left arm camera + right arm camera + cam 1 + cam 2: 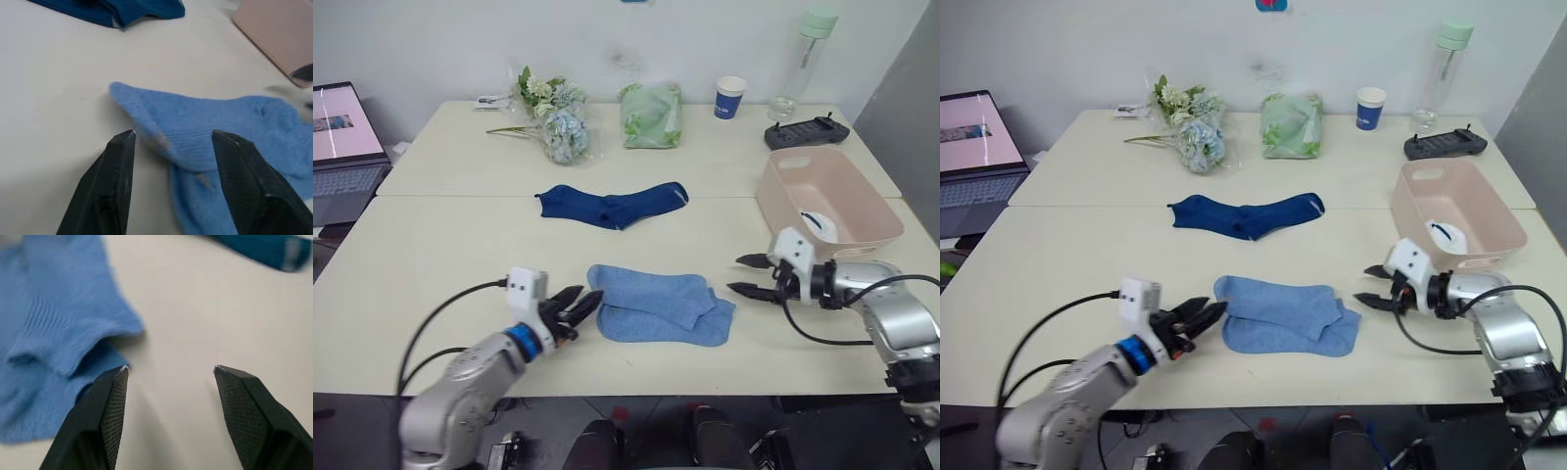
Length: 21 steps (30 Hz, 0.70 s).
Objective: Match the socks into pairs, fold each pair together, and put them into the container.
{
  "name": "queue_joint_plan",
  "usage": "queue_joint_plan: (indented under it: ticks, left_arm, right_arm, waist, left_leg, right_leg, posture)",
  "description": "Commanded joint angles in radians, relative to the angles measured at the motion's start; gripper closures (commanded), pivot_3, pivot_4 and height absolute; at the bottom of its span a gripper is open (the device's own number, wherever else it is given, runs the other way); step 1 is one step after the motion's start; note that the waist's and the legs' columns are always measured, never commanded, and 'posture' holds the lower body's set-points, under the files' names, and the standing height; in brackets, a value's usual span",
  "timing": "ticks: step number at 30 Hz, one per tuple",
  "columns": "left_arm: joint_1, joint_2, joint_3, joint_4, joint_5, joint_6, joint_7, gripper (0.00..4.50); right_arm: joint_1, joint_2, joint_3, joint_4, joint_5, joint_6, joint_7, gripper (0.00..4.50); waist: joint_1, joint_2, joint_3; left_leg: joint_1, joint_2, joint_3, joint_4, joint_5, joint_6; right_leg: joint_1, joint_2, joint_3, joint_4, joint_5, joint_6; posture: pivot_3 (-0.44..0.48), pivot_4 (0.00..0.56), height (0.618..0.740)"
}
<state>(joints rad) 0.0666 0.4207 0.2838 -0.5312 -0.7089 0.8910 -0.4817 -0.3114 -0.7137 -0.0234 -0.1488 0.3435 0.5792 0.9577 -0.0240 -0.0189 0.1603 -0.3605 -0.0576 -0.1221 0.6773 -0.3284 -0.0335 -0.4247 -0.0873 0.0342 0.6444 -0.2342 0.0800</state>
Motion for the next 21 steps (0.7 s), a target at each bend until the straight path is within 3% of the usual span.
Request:
queue_joint_plan:
  ticks: [1,6,16,17,21]
  left_arm:
    - [-0.056,0.084,0.051,0.071,-0.049,0.019,-0.066,2.09]
    - [-0.175,0.165,-0.014,0.226,-0.004,-0.015,-0.135,2.09]
    - [-0.357,0.150,-0.180,0.439,0.090,-0.090,-0.237,2.09]
    - [-0.364,0.149,-0.192,0.452,0.100,-0.097,-0.243,2.06]
    - [-0.377,0.142,-0.210,0.470,0.117,-0.114,-0.254,2.98]
  right_arm:
    - [0.033,0.050,-0.029,-0.210,0.137,0.236,-0.102,1.46]
    - [0.036,0.125,0.010,-0.288,0.150,0.406,-0.256,1.46]
    - [-0.009,0.164,0.070,-0.242,0.142,0.434,-0.334,1.46]
    - [-0.015,0.169,0.074,-0.238,0.141,0.426,-0.335,1.64]
    - [-0.037,0.184,0.080,-0.235,0.160,0.441,-0.328,2.77]
  waist:
    - [0.000,0.001,0.000]
    - [0.002,0.000,0.000]
    - [-0.005,0.000,0.000]
    - [-0.006,0.000,0.000]
    - [-0.007,0.000,0.000]
  left_leg:
    - [0.000,0.000,0.000,0.000,0.000,0.000]
    - [0.001,-0.002,-0.001,0.000,0.000,0.000]
    - [0.001,-0.003,-0.001,0.000,0.000,0.000]
    - [0.001,-0.003,-0.001,0.000,0.000,0.000]
    - [0.001,-0.002,0.000,0.000,0.000,0.000]
  right_leg:
    - [0.001,0.000,-0.001,0.000,0.000,0.000]
    - [0.002,0.000,-0.002,-0.001,0.000,0.000]
    - [0.001,0.000,-0.002,0.000,0.000,0.000]
    - [0.001,0.001,-0.002,0.000,0.000,0.000]
    - [0.000,0.001,-0.001,0.000,0.000,0.000]
  posture:
    - [0.000,0.150,0.740]
    - [0.000,0.150,0.740]
    - [0.000,0.150,0.740]
    - [0.000,0.150,0.740]
    - [0.000,0.150,0.740]
